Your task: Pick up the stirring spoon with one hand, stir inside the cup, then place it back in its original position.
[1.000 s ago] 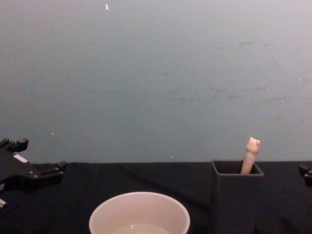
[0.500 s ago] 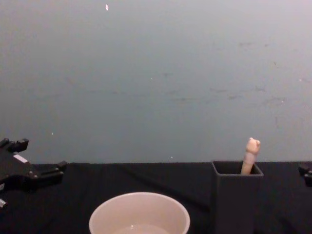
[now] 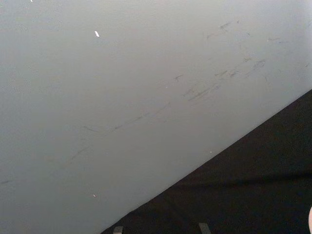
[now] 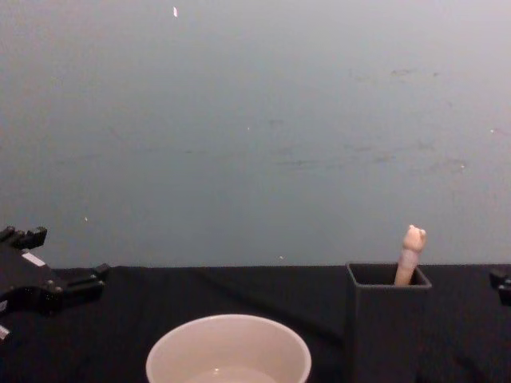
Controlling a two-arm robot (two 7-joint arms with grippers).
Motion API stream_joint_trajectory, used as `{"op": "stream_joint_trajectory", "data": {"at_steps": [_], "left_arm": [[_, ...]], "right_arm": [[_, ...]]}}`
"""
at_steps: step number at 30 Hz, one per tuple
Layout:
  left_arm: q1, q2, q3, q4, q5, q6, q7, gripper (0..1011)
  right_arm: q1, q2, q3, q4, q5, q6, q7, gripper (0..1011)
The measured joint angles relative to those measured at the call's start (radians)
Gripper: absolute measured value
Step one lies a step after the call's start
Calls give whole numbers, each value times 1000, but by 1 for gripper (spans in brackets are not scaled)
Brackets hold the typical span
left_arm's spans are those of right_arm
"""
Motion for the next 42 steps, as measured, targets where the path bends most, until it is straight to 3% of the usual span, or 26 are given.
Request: {"op": "stream_joint_trajectory", "data": {"at_steps": [25, 33, 39, 42], "left_arm": [[0, 0, 0, 0, 0, 0, 0, 1001], [0, 0, 0, 0, 0, 0, 0, 1001], [0, 0, 0, 0, 0, 0, 0, 1001], [0, 0, 0, 0, 0, 0, 0, 1001]], "right_arm": [[-6, -1, 10, -9, 5, -2, 11, 1000], [-46, 8, 56, -77, 89, 12, 92, 1002], [-91, 25, 100, -151, 220, 71, 212, 1002], [-103, 29, 109, -172, 256, 92, 248, 1000]]}}
